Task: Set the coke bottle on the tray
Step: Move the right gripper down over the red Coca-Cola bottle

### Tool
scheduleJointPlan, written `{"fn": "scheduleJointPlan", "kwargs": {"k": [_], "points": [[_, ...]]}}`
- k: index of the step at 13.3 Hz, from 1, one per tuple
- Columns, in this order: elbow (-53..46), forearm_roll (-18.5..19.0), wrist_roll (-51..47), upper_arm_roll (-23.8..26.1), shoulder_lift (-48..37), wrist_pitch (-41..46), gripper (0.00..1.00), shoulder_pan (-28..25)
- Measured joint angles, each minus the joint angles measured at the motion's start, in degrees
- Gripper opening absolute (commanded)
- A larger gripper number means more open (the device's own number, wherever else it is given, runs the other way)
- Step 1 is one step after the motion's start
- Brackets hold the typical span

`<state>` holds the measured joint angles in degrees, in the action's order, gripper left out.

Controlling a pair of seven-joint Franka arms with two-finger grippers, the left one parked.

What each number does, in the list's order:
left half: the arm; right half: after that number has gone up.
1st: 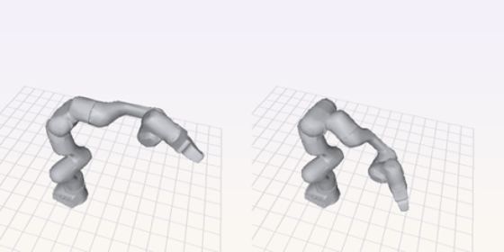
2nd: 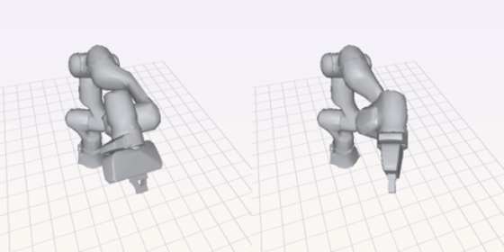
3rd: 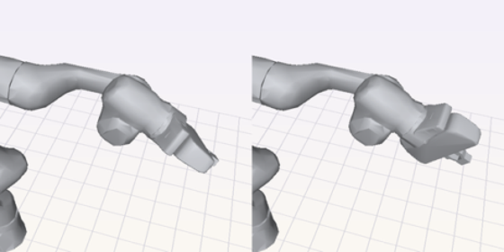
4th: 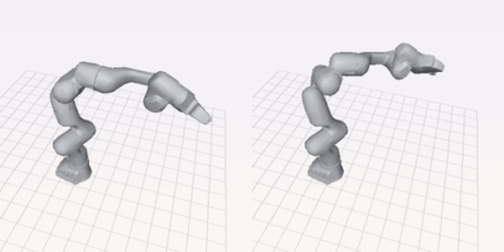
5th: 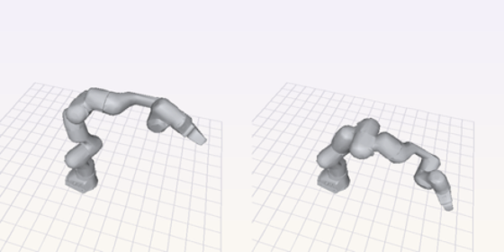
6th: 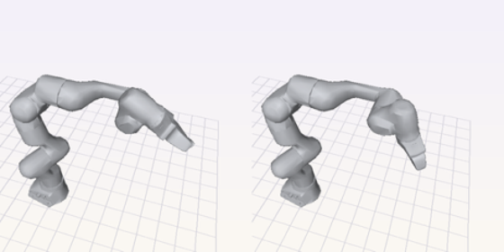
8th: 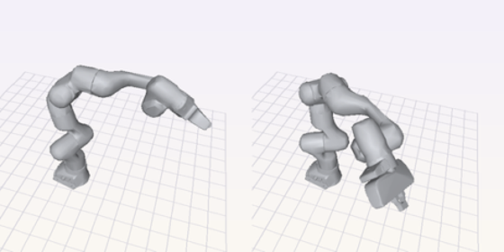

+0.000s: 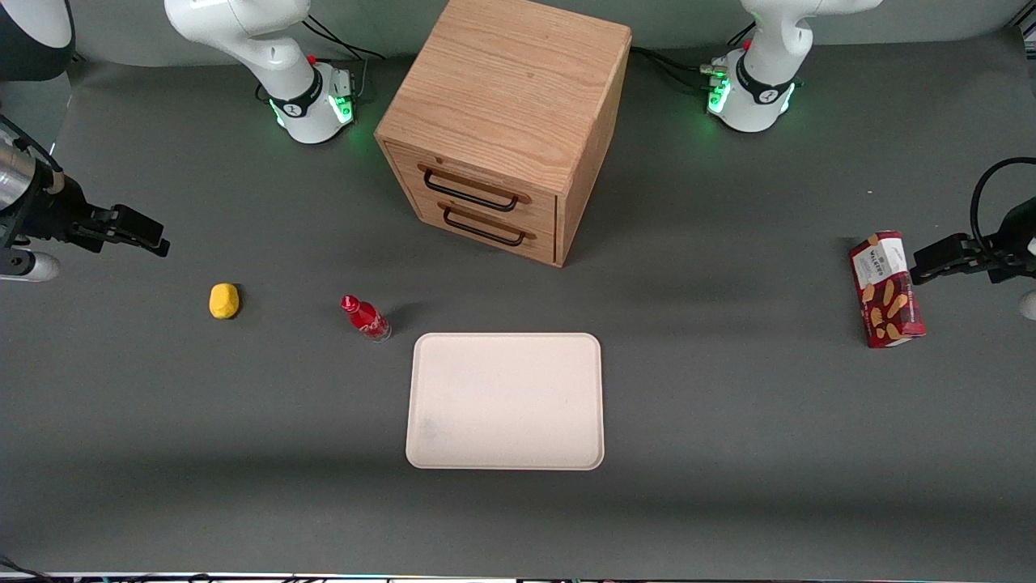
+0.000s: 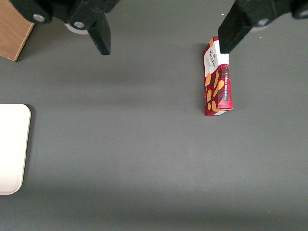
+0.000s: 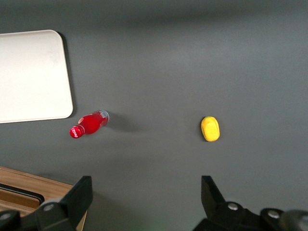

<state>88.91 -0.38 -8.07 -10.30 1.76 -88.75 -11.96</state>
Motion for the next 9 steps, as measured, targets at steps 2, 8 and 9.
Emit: {"fn": "scheduleJointPlan", "kwargs": {"k": [2,8,9], "points": [[0.0,0.0,0.0,0.0,0.1,0.0,1.0,0.0],[0.0,-3.7,-2.6,5.0,4.0,-2.9,1.0,-0.4],[0.0,-3.8,-4.1,7.2,5.2,-4.6,1.0,-0.6]]}}
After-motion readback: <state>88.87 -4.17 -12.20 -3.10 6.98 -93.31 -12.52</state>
